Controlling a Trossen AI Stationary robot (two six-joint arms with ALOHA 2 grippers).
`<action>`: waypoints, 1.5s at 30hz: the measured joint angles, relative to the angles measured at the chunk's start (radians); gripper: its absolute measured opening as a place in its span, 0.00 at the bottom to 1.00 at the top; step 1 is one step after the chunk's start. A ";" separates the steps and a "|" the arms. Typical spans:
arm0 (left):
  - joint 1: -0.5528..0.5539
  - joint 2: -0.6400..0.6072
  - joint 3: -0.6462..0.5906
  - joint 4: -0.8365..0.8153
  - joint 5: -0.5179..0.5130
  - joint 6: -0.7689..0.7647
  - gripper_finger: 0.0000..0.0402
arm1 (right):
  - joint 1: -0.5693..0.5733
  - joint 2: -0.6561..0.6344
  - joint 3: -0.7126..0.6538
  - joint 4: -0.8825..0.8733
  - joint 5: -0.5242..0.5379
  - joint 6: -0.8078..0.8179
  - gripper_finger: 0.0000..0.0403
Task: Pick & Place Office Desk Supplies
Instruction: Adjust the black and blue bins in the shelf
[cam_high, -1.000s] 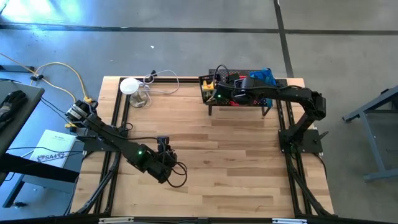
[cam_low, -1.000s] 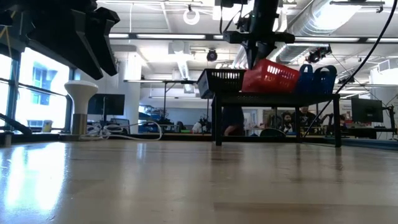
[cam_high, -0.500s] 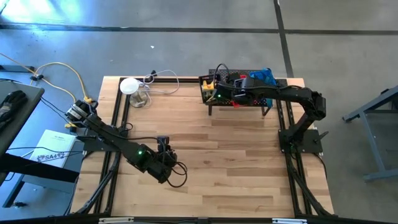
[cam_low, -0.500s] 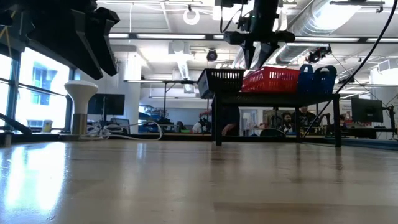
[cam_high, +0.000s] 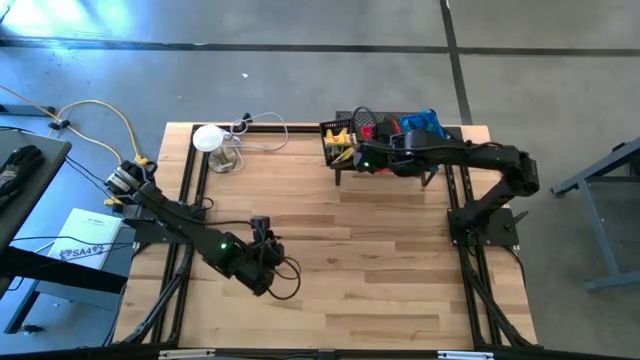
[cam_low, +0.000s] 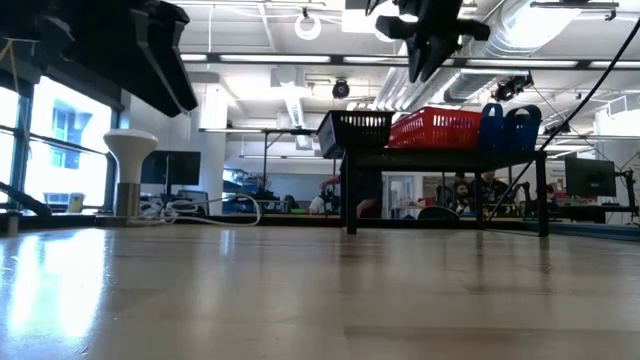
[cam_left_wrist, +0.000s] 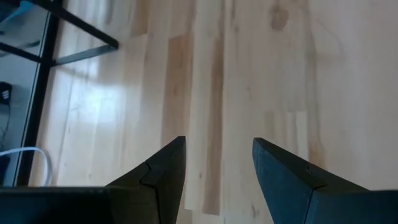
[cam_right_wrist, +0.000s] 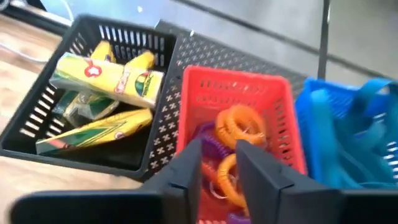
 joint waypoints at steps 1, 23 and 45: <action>-0.004 0.003 0.000 0.002 0.001 0.001 0.44 | 0.012 -0.005 0.000 -0.004 0.016 -0.005 0.17; 0.213 -0.253 0.034 0.196 -0.222 0.403 0.05 | 0.184 -0.159 -0.046 -0.299 0.114 0.228 0.00; 1.221 -0.014 0.023 0.607 0.877 0.114 0.00 | -0.400 -0.530 -0.422 -0.296 0.098 0.187 0.00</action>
